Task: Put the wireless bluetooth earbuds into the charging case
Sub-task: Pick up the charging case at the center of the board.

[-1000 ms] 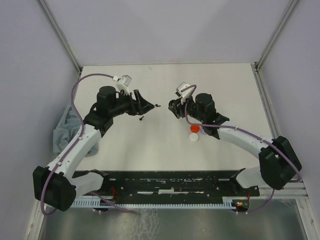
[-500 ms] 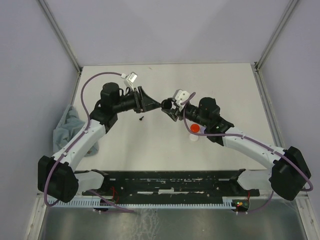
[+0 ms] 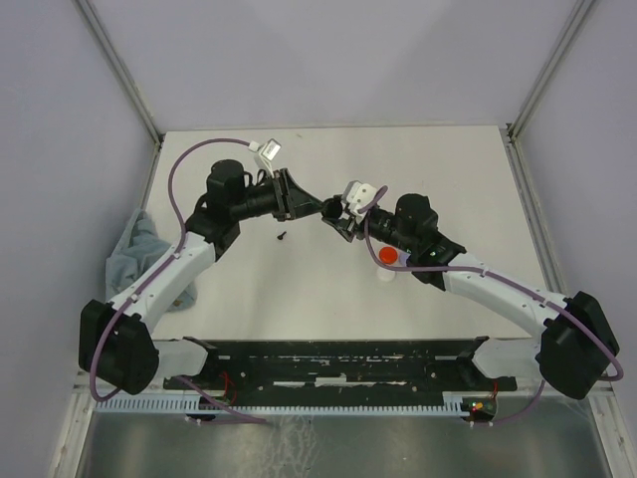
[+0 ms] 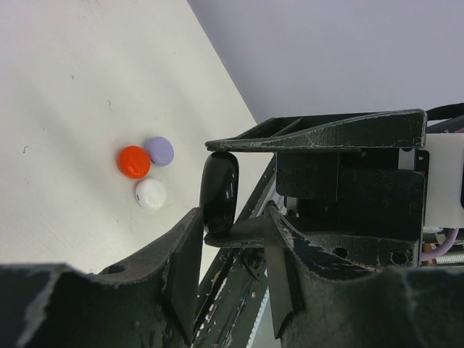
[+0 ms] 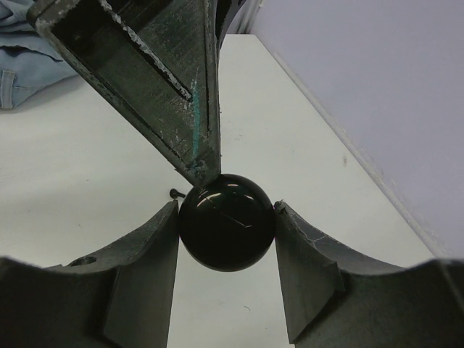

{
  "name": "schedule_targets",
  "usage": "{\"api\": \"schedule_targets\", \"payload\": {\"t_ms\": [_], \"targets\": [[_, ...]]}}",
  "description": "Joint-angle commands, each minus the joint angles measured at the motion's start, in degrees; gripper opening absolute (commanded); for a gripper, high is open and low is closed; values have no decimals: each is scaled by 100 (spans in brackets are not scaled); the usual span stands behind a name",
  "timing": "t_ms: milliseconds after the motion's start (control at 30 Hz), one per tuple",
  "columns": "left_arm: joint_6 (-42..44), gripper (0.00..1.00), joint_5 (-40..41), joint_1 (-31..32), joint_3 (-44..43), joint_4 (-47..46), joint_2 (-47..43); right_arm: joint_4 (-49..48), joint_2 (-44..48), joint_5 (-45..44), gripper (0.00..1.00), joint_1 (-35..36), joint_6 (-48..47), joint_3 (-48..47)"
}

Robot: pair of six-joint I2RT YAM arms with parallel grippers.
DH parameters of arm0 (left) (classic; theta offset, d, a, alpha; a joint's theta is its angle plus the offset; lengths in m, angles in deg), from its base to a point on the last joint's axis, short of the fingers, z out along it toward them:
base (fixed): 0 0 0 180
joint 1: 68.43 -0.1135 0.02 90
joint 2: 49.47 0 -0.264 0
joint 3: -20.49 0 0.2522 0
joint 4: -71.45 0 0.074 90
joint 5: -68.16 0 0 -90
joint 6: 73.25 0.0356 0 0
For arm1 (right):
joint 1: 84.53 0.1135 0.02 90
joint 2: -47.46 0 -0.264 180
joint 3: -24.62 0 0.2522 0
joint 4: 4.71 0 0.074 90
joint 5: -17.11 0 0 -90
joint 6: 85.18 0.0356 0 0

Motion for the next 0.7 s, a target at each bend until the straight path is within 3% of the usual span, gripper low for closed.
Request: {"api": "schedule_targets", "payload": {"t_ms": [0, 367, 667], "targets": [[50, 45, 73, 156, -419, 59, 104, -334, 107, 269, 29, 102, -67, -226], [579, 46, 633, 182, -629, 899, 135, -355, 103, 214, 27, 108, -114, -208], [672, 35, 357, 274, -637, 689, 75, -492, 96, 191, 28, 107, -15, -209]]}}
